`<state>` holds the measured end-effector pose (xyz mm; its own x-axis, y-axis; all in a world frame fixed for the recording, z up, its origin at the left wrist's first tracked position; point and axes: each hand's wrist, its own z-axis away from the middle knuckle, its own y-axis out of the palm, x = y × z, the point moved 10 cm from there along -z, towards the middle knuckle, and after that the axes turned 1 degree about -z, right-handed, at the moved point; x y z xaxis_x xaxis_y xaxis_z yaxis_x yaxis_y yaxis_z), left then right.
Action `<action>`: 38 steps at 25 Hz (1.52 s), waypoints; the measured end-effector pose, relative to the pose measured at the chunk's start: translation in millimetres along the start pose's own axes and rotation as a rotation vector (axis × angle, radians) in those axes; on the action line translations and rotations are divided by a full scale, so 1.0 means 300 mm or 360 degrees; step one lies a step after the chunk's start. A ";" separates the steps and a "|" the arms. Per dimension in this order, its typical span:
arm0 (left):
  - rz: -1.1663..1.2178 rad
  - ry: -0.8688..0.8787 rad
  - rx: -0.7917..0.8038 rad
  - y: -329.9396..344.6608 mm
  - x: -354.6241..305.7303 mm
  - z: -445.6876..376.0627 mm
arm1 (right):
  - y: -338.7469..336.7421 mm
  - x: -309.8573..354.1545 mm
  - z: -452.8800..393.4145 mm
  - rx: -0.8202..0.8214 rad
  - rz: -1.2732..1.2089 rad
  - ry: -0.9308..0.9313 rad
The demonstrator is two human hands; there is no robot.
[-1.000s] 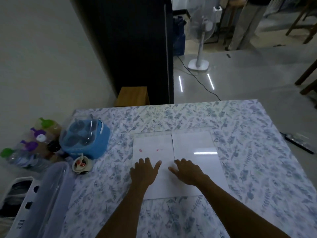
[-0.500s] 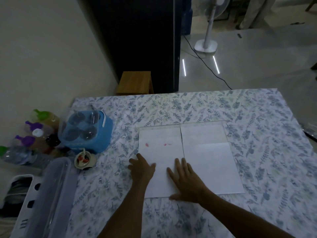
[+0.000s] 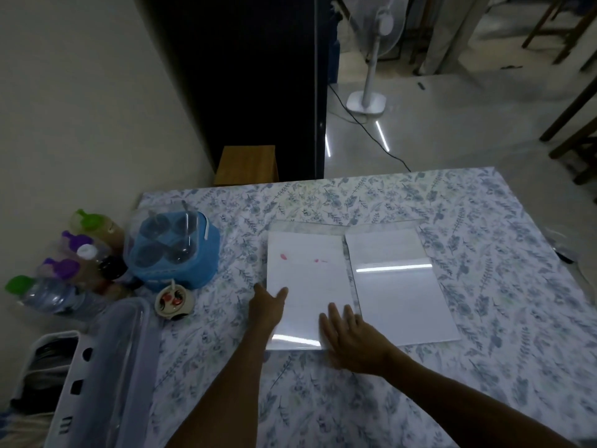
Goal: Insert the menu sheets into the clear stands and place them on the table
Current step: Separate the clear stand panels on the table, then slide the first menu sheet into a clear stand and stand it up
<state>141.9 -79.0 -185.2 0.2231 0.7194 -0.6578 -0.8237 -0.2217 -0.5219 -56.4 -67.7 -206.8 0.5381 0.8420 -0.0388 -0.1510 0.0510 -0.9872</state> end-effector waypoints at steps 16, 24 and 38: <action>0.0504 0.0057 0.0762 -0.250 -0.179 0.197 | -0.918 -0.231 -0.009 -0.0758 -0.0175 0.0630; 0.0173 0.0849 -0.0017 -0.405 -0.366 0.190 | -0.827 -0.282 -0.148 -0.0628 -0.0102 0.0735; 0.0028 0.0934 -0.0305 -0.404 -0.423 0.067 | -0.756 -0.345 -0.186 -0.1029 -0.0843 0.0996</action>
<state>202.9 -130.2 -27.5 0.5050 0.2443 -0.8278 -0.7336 -0.3838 -0.5608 -31.4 -196.3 12.5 0.7674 0.3578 0.5320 0.6028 -0.1201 -0.7888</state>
